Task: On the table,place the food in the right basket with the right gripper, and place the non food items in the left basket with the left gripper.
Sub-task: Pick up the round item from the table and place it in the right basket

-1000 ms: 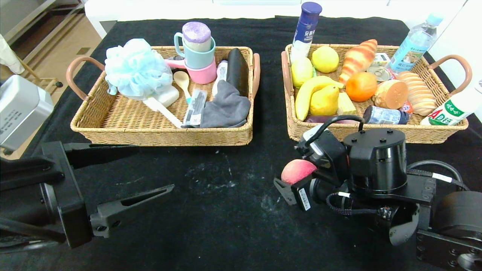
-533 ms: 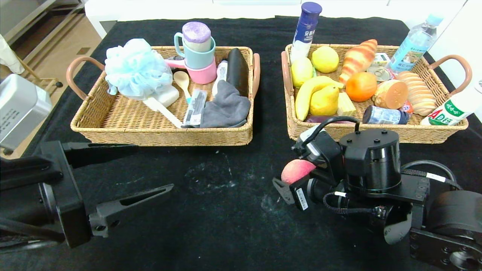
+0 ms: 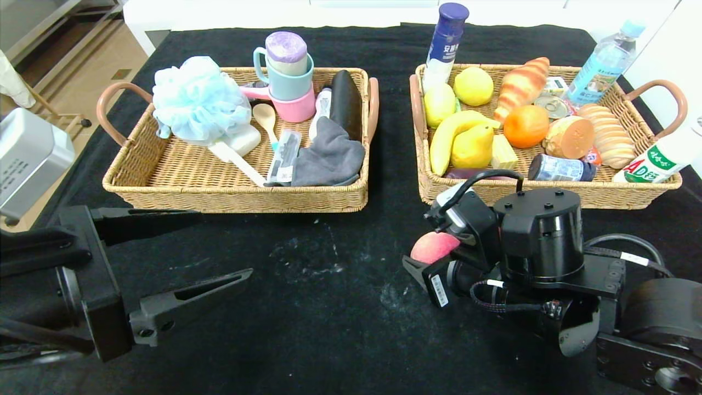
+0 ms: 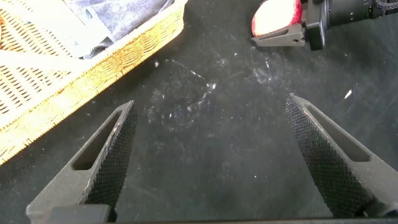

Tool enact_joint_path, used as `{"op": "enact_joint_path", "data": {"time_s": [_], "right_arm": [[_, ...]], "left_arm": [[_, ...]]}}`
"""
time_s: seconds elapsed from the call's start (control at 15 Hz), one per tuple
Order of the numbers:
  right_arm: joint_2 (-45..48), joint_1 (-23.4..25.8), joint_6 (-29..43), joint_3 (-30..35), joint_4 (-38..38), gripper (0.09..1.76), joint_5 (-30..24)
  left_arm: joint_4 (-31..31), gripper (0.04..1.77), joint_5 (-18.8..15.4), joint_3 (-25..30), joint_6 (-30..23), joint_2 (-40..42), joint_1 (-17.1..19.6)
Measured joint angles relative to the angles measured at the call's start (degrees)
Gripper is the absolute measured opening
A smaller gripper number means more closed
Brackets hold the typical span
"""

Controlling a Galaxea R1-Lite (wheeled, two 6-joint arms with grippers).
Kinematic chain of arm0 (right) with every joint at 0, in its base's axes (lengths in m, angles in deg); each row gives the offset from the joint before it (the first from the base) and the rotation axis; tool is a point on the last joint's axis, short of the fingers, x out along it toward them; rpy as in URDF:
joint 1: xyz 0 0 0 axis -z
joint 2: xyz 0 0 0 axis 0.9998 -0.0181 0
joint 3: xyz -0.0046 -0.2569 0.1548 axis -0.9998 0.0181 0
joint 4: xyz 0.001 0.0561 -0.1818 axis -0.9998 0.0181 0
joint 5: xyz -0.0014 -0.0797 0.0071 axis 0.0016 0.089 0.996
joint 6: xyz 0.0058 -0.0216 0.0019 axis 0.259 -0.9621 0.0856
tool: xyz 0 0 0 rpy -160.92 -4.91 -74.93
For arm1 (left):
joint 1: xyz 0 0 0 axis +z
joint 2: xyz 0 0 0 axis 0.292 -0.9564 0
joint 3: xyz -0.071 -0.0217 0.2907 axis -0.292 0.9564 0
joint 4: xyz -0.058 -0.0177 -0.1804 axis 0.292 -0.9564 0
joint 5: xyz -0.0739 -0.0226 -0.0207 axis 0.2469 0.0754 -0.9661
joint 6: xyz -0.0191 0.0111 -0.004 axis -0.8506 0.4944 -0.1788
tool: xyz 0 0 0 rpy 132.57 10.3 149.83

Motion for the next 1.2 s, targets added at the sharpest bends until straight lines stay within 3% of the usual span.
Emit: {"op": "enact_joint_path", "data": {"time_s": [0.93, 1.2], "right_arm": [[4.12, -0.06, 0.59, -0.28, 0.1, 1.21, -2.29], [7.78, -0.17, 0.22, -4.08, 2.69, 1.21, -2.23]], "left_arm": [[-0.06, 1.72, 0.02, 0.02, -0.11, -0.11, 0.0], [-0.09, 1.72, 0.0, 0.07, -0.09, -0.13, 0.0]]}}
